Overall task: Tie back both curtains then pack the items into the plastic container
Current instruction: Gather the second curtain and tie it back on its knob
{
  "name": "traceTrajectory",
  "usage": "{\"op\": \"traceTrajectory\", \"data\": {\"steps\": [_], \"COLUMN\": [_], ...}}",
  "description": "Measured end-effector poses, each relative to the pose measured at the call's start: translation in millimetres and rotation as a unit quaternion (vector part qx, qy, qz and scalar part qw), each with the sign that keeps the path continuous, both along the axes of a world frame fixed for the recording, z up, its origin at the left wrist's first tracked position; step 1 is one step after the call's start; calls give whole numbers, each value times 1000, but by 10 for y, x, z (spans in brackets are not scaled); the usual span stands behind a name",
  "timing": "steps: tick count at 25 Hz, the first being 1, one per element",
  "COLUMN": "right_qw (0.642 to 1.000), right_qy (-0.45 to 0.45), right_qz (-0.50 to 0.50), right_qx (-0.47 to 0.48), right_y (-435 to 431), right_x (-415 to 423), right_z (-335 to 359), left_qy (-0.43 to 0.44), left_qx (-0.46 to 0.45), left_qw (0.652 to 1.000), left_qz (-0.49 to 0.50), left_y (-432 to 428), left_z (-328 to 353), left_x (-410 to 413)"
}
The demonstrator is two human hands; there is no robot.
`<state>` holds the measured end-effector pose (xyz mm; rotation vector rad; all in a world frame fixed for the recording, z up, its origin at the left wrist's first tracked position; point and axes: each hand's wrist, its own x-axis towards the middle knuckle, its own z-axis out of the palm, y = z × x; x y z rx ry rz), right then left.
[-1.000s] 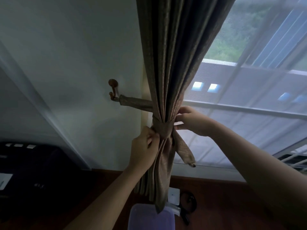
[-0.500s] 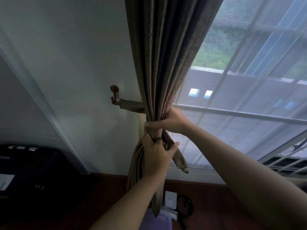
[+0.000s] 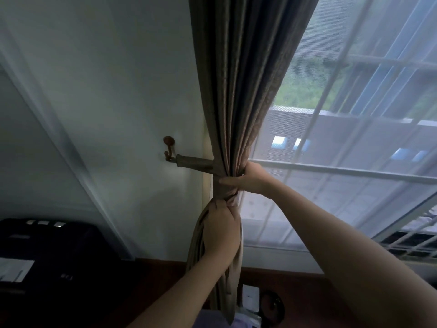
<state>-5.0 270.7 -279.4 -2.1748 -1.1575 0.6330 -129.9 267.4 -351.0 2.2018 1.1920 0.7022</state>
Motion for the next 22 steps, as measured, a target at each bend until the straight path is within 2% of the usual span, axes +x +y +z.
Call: {"op": "traceTrajectory", "data": {"steps": [4,6,8,11,14,19,22], "right_qw": [1000,1000,999,999,999,999,998], "right_qy": [-10,-19,-29,-36,-34,-42,-63], "right_qz": [1,-1,-3,-4,11,1,-6], "right_qx": [6,13,14,5,-2,-2,31], "right_y": [-7,-7,-14,-28,-10,-21,-53], "right_x": [7,-11,-13,14,11,12,-13], "right_z": [-41,-91,-115,-75,-61,-46,-24], "left_qy": [69,40,11,28,57,11,52], "left_qx": [46,49,57,43,36,80,119], "left_qw": [993,992,994,996,992,990,981], "left_qz": [-86,-109,-91,-67,-106,-120,-145], "left_y": [8,-21,-13,7,98,305,282], "left_z": [-13,138,272,196,138,426,422], "left_x": [-100,-68,-42,-174,-341,-207,-311]}}
